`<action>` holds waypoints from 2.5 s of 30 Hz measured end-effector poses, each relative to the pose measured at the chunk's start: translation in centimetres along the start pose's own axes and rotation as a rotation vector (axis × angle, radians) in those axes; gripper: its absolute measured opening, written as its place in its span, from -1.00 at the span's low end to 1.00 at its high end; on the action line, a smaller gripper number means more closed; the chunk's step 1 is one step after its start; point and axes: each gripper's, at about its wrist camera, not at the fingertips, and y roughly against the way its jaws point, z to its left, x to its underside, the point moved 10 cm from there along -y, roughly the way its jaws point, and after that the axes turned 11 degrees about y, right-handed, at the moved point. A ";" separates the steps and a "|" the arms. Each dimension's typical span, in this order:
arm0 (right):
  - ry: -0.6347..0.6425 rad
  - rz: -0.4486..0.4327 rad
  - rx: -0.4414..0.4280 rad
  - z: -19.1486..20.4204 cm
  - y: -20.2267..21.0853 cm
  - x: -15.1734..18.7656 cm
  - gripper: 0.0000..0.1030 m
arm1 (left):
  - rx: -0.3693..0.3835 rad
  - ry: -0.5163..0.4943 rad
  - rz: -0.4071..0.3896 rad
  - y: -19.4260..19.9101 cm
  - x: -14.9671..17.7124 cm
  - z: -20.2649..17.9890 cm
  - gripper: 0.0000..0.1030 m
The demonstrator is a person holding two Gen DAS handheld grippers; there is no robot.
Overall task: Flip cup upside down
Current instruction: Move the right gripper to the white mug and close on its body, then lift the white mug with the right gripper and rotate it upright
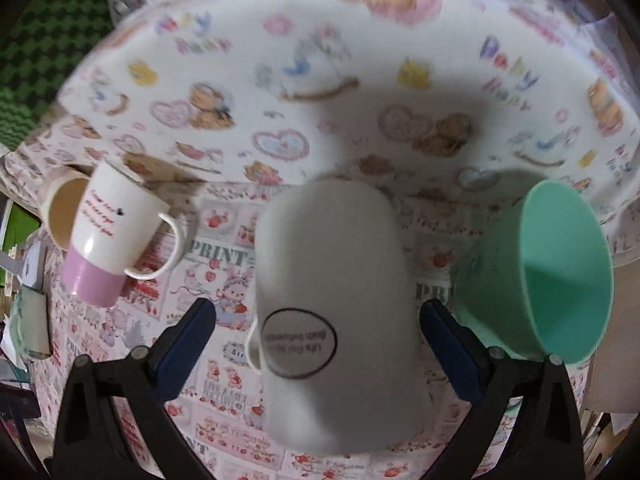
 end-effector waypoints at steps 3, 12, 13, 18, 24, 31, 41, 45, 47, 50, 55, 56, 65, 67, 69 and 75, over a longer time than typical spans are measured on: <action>0.037 0.033 0.058 -0.2 -0.1 0.2 0.52 | 0.000 0.000 0.001 0.0 0.0 0.0 1.00; 0.006 -0.094 -0.129 2.9 5.0 2.6 0.51 | 0.000 0.000 0.001 0.0 0.0 0.0 1.00; 0.003 -0.122 -0.168 3.8 6.3 3.5 0.51 | 0.000 0.000 0.000 0.0 0.0 0.0 1.00; 0.026 -0.165 -0.335 9.2 8.9 6.3 0.52 | -0.001 0.000 0.000 0.0 0.0 0.0 1.00; -0.047 -0.219 -0.321 10.3 8.4 8.7 0.52 | -0.007 0.005 -0.001 0.0 0.0 0.2 1.00; -0.088 -0.219 -0.317 10.9 7.1 9.2 0.52 | -0.009 0.005 -0.001 0.1 0.0 0.3 1.00; 0.001 -0.255 -0.318 12.3 7.1 9.6 0.85 | -0.009 0.005 -0.001 0.1 0.0 0.3 1.00; 0.042 -0.351 -0.353 11.6 9.4 9.7 0.93 | -0.009 0.006 0.000 0.1 0.0 0.3 1.00; 0.061 -0.445 -0.330 10.3 11.1 9.6 0.99 | -0.010 0.005 0.000 0.1 0.0 0.3 1.00; 0.082 -0.631 -0.164 6.5 13.6 9.5 1.00 | -0.010 0.005 0.000 0.1 0.0 0.3 1.00; 0.149 -0.788 0.110 1.8 14.4 10.2 1.00 | -0.035 -0.004 0.020 -0.3 0.2 0.5 1.00; 0.151 -0.797 0.137 1.2 14.2 10.3 1.00 | -0.040 -0.005 0.021 -0.3 0.1 0.4 1.00; 0.053 -0.801 0.216 -2.6 12.6 11.0 1.00 | 0.100 0.057 0.277 -2.9 -2.5 -5.2 1.00; 0.048 -0.790 0.243 -3.1 12.4 11.2 1.00 | 0.136 0.059 0.412 -4.3 -2.0 -7.3 1.00; 0.049 -0.778 0.252 -3.3 12.2 11.3 1.00 | 0.158 0.042 0.545 -5.4 -1.1 -9.5 1.00; 0.030 -0.756 0.222 -3.6 11.6 11.4 1.00 | 0.110 0.135 0.713 -8.1 2.0 -12.0 0.99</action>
